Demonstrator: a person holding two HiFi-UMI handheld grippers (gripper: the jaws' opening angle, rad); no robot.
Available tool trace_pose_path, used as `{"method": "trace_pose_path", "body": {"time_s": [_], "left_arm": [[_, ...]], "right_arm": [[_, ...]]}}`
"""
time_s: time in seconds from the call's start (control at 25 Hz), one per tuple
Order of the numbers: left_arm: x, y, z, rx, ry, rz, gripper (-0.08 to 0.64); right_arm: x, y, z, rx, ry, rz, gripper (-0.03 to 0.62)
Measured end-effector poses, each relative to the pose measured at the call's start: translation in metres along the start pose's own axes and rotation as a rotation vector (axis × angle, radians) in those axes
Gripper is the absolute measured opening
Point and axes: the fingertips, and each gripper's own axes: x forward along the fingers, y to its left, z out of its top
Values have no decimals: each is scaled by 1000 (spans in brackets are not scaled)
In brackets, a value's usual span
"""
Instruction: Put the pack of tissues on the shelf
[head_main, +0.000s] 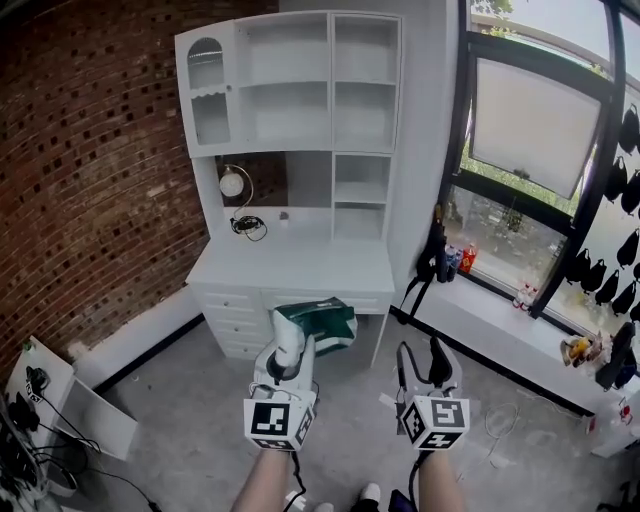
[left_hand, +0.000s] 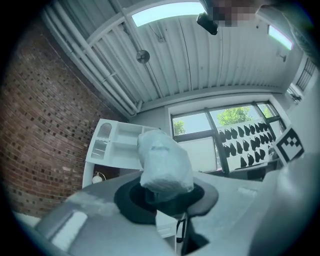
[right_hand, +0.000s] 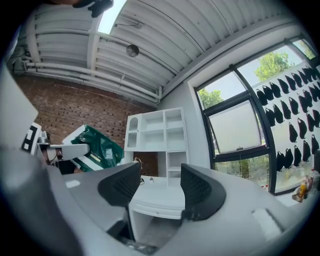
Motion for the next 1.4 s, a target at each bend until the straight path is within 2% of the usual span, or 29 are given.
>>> {"method": "trace_pose_path", "body": {"time_s": [0.4,0.56,0.72,0.84,1.04,1.4], "left_arm": [[76,-44,-3,2,-47,73,103],[97,-59,-9,26,-30,95,103],[108,-57,-15,45,-13,123,103],[118,-47,-24,53,8,139,103],[135,-4,-39,38,28,154,103],[207,57,-45,37,-15,69,103]], "right_arm": [[47,-77,9,0,-17,83,255],[65,-102,10,18,-20,109,255],[84,-110,2,42,-6,139,253],[104,-109,-8,64,12,151,253],[143,-86,-20,68,32,165,253],[228,-65,-18,45,-1,115,253]]}}
